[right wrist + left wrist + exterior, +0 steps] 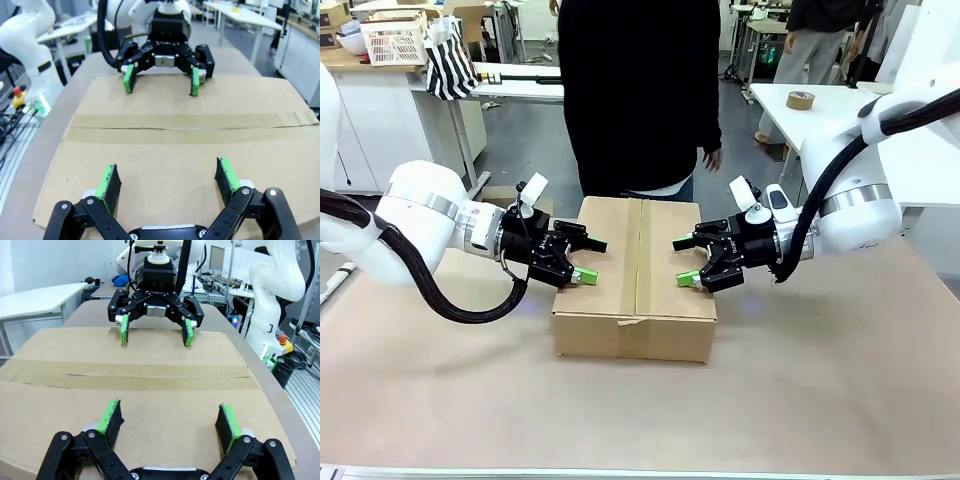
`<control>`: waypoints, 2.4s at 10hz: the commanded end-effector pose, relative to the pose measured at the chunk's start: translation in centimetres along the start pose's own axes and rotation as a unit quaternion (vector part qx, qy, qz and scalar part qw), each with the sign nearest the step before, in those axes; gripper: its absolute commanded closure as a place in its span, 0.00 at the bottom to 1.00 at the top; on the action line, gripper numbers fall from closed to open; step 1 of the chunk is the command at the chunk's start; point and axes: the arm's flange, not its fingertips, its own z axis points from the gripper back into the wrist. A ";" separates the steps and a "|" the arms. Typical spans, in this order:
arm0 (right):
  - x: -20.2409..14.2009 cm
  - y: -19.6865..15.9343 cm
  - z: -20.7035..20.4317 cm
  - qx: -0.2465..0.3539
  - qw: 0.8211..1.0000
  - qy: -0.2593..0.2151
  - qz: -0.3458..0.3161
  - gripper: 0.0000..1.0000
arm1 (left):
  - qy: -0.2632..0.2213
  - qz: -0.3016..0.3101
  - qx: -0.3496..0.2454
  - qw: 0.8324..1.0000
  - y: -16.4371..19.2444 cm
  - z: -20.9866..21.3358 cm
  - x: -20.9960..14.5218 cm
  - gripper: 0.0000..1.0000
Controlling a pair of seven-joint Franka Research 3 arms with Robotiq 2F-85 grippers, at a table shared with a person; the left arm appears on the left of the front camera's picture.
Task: Pack the gift set into the box.
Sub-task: Press and hold the closed box until the human finishes sealing it.
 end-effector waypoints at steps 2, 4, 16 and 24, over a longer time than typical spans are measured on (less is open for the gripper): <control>-0.1 0.1 0.0 0.001 1.000 0.002 0.000 0.00 | 0.004 -0.009 0.002 1.000 -0.2 0.0 -0.2 0.00; -0.1 0.1 0.0 0.001 1.000 0.002 0.000 0.00 | 0.004 -0.009 0.002 1.000 -0.2 0.0 -0.2 0.00; -0.1 0.1 0.0 0.001 1.000 0.002 0.000 0.00 | 0.004 -0.009 0.002 1.000 -0.2 0.0 -0.2 0.00; -0.1 0.1 0.0 0.001 1.000 0.002 0.000 0.00 | 0.004 -0.009 0.002 1.000 -0.2 0.0 -0.2 0.00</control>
